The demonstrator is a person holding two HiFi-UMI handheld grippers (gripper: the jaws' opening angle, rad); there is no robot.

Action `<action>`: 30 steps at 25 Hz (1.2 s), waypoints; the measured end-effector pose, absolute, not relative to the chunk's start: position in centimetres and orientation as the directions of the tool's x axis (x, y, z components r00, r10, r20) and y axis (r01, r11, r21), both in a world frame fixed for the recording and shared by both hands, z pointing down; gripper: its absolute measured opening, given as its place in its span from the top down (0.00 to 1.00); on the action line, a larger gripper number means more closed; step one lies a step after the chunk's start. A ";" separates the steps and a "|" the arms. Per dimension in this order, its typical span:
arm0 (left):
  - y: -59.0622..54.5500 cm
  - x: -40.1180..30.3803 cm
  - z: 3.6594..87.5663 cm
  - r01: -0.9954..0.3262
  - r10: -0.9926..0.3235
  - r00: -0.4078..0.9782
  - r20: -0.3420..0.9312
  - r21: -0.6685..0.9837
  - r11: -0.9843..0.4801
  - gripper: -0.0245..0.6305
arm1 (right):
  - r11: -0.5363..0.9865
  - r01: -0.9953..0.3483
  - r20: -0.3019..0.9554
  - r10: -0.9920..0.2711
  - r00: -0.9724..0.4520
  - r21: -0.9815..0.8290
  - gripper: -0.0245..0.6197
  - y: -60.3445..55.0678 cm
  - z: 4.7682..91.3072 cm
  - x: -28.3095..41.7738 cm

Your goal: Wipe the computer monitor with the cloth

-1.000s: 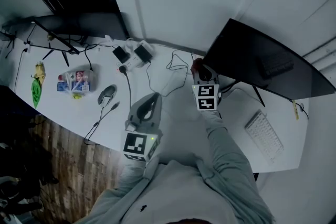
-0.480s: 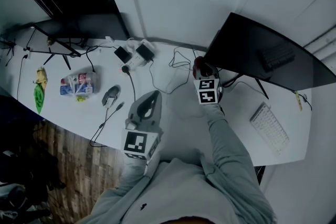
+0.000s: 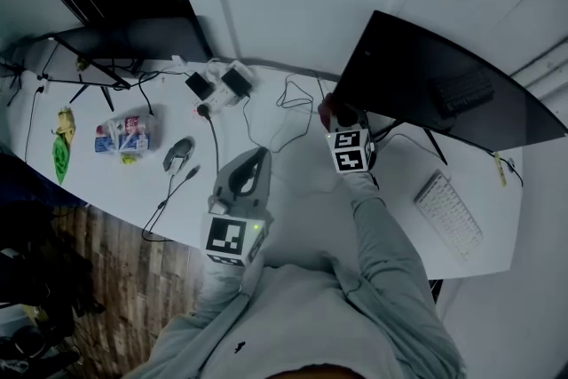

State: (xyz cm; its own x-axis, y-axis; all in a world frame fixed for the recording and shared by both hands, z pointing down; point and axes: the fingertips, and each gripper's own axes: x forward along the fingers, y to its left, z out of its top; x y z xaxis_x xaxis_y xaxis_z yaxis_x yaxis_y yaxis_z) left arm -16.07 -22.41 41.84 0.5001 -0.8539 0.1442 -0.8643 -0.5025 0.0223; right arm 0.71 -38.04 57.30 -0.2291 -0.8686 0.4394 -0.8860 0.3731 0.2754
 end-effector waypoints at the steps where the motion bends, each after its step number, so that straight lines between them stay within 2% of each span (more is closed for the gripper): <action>1: -22.3 -15.6 41.8 -0.865 -0.855 0.499 0.143 0.018 -0.502 0.93 | 0.378 -0.882 0.441 -0.867 -0.230 0.283 0.91 -37.9 57.3 1.3; 13: -20.6 -5.0 42.2 -0.833 -0.820 0.549 0.161 0.025 -0.553 0.93 | 0.325 -0.910 0.460 -0.870 -0.179 0.259 0.91 -34.9 58.1 12.9; 30: -17.7 13.9 42.8 -0.763 -0.752 0.643 0.146 0.040 -0.645 0.93 | 0.131 -0.966 0.472 -0.881 -0.009 0.225 0.91 -28.5 58.3 38.1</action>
State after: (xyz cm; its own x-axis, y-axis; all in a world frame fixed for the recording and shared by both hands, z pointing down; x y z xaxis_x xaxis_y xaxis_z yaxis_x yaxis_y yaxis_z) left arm 13.90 -17.69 42.76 0.6430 -0.7518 0.1459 -0.7632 -0.6450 0.0395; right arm 38.14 -28.52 58.32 -0.0095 -0.8813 0.4724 -0.9656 0.1308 0.2246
